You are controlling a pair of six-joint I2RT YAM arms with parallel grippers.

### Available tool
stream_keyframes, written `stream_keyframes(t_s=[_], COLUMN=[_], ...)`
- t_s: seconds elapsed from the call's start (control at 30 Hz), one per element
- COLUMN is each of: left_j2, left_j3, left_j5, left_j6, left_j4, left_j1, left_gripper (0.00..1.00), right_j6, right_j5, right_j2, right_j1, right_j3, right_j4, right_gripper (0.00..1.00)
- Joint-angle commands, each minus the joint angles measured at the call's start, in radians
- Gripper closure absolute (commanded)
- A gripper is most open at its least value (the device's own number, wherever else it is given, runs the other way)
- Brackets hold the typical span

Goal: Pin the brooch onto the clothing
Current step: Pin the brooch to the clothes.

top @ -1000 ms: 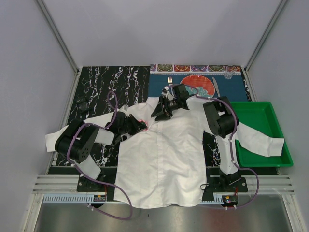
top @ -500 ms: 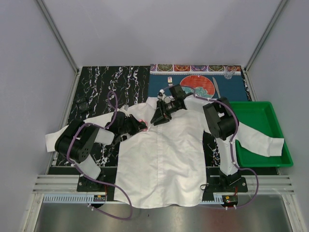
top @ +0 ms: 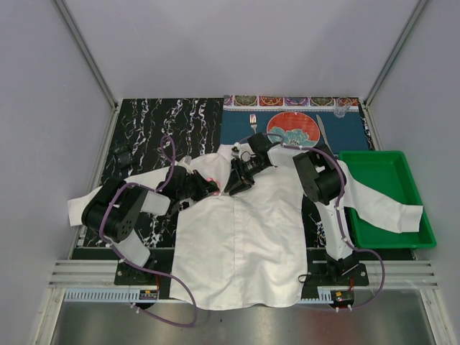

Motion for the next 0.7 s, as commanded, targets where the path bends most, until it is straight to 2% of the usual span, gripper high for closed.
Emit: stream_keyframes(t_s=[0.0,0.5,0.67], left_j2=[0.005,0.01,0.008], left_j3=[0.005,0.008,0.011], left_j5=[0.021,0.024,0.024], left_j6=[0.02,0.023,0.023], left_j4=[0.042,0.054,0.054], left_j1=[0.002,-0.007,-0.01], left_gripper=[1.0,1.0,1.0], right_j6=[-0.031,-0.028,-0.03], right_j5=[-0.005,-0.02,-0.025], right_j2=[0.004,0.044,0.049], right_j1=[0.017,0.028,0.028], right_j3=[0.041,0.07,0.07], right_j4=[-0.012,-0.01,-0.007], right_gripper=[0.59,0.62,0.76])
